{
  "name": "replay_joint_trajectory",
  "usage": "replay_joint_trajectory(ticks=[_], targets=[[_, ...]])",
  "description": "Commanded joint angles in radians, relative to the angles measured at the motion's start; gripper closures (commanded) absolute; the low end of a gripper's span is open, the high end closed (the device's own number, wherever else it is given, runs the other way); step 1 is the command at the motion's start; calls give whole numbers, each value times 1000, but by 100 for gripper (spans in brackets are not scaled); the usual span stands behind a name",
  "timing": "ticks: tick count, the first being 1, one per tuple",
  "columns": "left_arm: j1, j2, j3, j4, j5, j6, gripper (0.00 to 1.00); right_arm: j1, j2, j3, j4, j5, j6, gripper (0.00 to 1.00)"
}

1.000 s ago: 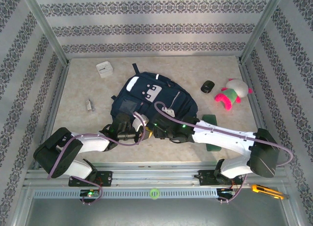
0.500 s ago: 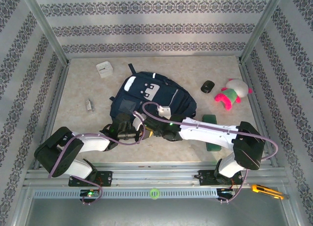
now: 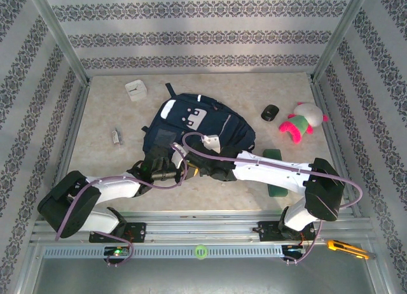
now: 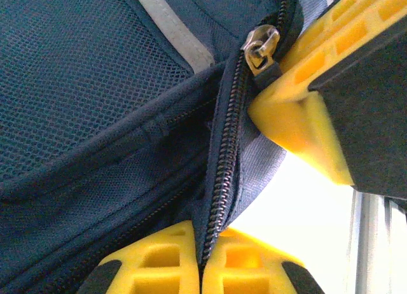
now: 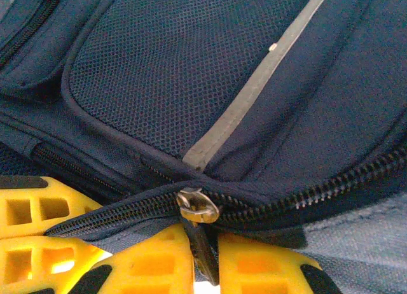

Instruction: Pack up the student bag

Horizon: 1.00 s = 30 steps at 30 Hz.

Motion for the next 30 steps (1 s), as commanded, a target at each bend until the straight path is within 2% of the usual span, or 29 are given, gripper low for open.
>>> replay_joint_trajectory(ticks=[1,6,15,26,30], targets=[[-23,-37,2,-93,39,35,100,-55,-24,17,-68,125,-33,94],[-23,-56,10,-166,18,70,100,-104,-89,-28,-72,82,-36,96],[-23,-125,-2,-259,-14,103,100,-273,-210,-145,-56,-31,-77,96],[-24,-179,1,-352,-35,152,100,-462,-346,-266,-66,-225,-155,95],[-23,-190,2,-371,-42,173,100,-521,-380,-281,-82,-336,-244,90]])
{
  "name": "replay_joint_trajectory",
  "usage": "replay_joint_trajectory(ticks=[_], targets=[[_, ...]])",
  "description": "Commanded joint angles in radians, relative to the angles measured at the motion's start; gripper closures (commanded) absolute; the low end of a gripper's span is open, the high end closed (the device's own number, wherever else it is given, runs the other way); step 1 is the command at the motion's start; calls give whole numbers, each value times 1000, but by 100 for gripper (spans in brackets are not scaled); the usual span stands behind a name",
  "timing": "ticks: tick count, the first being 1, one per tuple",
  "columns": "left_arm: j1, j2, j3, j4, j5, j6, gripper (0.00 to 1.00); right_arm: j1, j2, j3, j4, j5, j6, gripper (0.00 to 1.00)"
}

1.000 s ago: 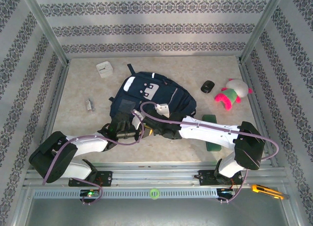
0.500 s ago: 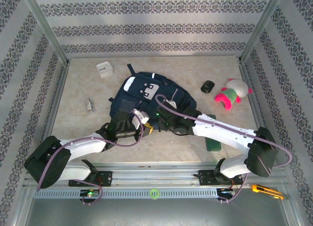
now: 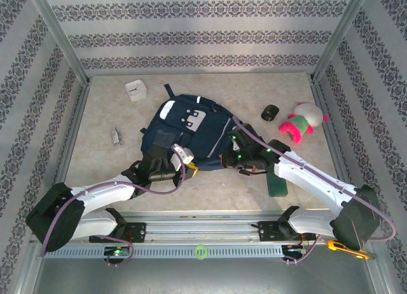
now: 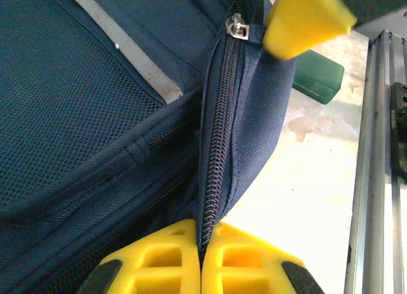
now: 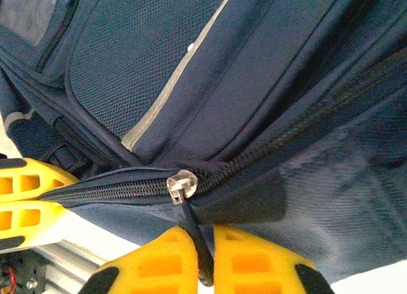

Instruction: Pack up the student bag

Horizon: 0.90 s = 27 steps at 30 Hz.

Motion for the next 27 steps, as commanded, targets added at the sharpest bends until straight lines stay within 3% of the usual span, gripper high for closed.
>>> replay_joint_trajectory(ticks=[1,6,14,19,24,27], targets=[[6,-46,-22,-182,10,29,100,-119,-35,-33,-181,222,-79,86],[6,-45,-11,-193,8,44,100,-113,-70,22,-257,178,-163,64],[5,-40,-5,-181,20,45,100,67,-32,143,-240,125,-177,56],[-11,-67,-47,-114,32,125,100,151,115,229,-167,125,-200,42],[-79,-105,-109,-29,-136,344,100,151,264,321,-227,100,-258,38],[-91,-118,-103,2,-213,395,97,113,266,314,-264,61,-266,36]])
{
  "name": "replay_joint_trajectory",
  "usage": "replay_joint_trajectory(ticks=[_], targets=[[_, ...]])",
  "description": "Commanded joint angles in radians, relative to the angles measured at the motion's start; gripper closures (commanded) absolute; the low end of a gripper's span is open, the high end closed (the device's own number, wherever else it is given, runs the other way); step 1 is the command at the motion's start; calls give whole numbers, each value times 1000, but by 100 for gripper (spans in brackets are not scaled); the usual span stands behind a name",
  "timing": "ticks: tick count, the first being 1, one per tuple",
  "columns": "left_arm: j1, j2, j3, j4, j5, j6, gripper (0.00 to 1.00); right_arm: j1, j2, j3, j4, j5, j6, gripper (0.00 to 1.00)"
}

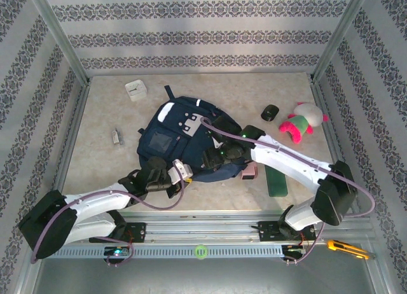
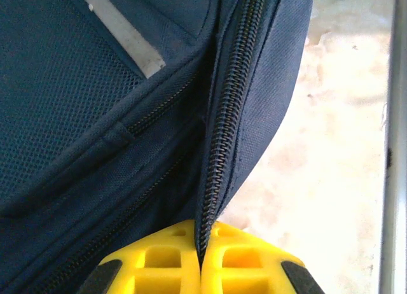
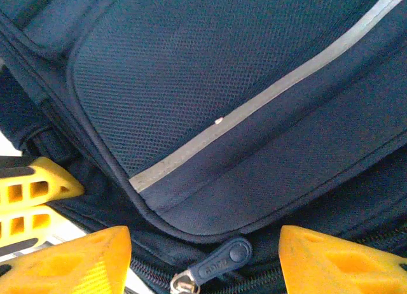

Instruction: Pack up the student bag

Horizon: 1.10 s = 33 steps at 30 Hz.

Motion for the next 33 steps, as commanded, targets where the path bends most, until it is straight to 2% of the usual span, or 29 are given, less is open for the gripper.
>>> replay_joint_trajectory(ticks=[1,6,9,11,13,17,19,21,22,24,26,27,29,33], targets=[[-19,-26,-3,106,-94,136,97,-50,-30,1,-63,-59,-29,36],[-39,-10,40,90,-155,184,92,-180,-139,-108,7,-218,32,34],[-89,-8,80,21,-221,287,94,-219,-156,-120,30,-290,27,35],[-126,-13,132,-100,-315,409,99,-221,-134,-81,-6,-296,-7,36],[-151,-35,158,-172,-406,525,100,-222,-110,-44,-45,-300,-39,36],[-154,-102,142,-195,-607,722,100,-221,-106,-48,1,-344,-33,36],[-146,-123,136,-226,-689,779,100,-221,-106,-64,42,-379,-21,36],[-136,-146,151,-324,-727,779,97,-222,-103,-70,63,-378,-13,36],[-132,-160,158,-384,-726,761,92,-221,-105,-74,77,-375,-8,36],[-129,-177,174,-495,-703,715,74,-222,-108,-88,111,-381,3,37],[-129,-189,214,-623,-625,627,46,-221,-115,-99,137,-390,12,37],[-130,-194,232,-656,-578,592,40,-221,-119,-106,146,-387,15,37],[-132,-213,248,-654,-475,523,33,-221,-135,-127,165,-387,21,37],[-135,-208,217,-508,-297,461,29,-206,-163,-176,196,-401,47,37]])
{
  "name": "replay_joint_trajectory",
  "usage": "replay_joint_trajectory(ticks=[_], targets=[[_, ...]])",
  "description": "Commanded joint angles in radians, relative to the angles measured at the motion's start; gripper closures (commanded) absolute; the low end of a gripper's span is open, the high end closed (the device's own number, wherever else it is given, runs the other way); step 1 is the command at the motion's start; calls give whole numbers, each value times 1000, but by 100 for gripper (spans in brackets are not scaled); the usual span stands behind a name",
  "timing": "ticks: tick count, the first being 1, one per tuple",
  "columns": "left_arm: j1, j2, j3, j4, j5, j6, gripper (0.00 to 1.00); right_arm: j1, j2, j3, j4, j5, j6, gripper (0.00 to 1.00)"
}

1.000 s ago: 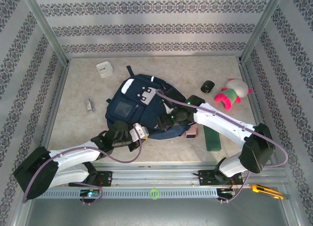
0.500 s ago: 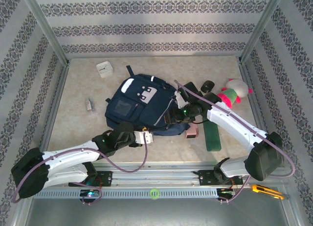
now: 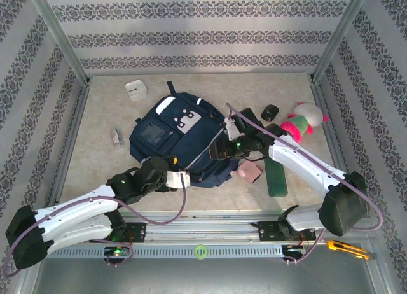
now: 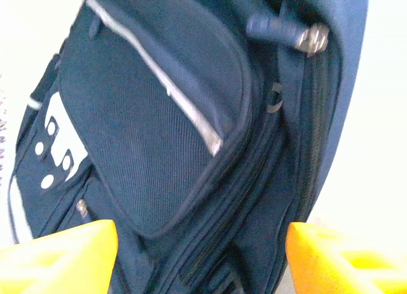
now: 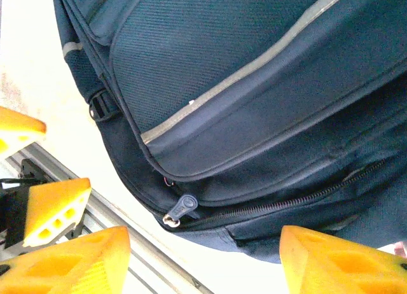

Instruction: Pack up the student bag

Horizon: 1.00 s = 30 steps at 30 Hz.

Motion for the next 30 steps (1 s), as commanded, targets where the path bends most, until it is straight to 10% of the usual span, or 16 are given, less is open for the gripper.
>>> replay_joint_trajectory(ticks=[1,11,18,30], targets=[[1,26,-2,59,180,-93,28,25,-40,-42,44,-35,35,38],[1,242,-7,148,146,-64,27,137,11,-83,106,-14,195,40],[1,255,-64,291,139,15,93,126,109,-66,121,-54,265,42],[-37,276,-195,653,22,181,100,211,242,79,-36,78,281,43]])
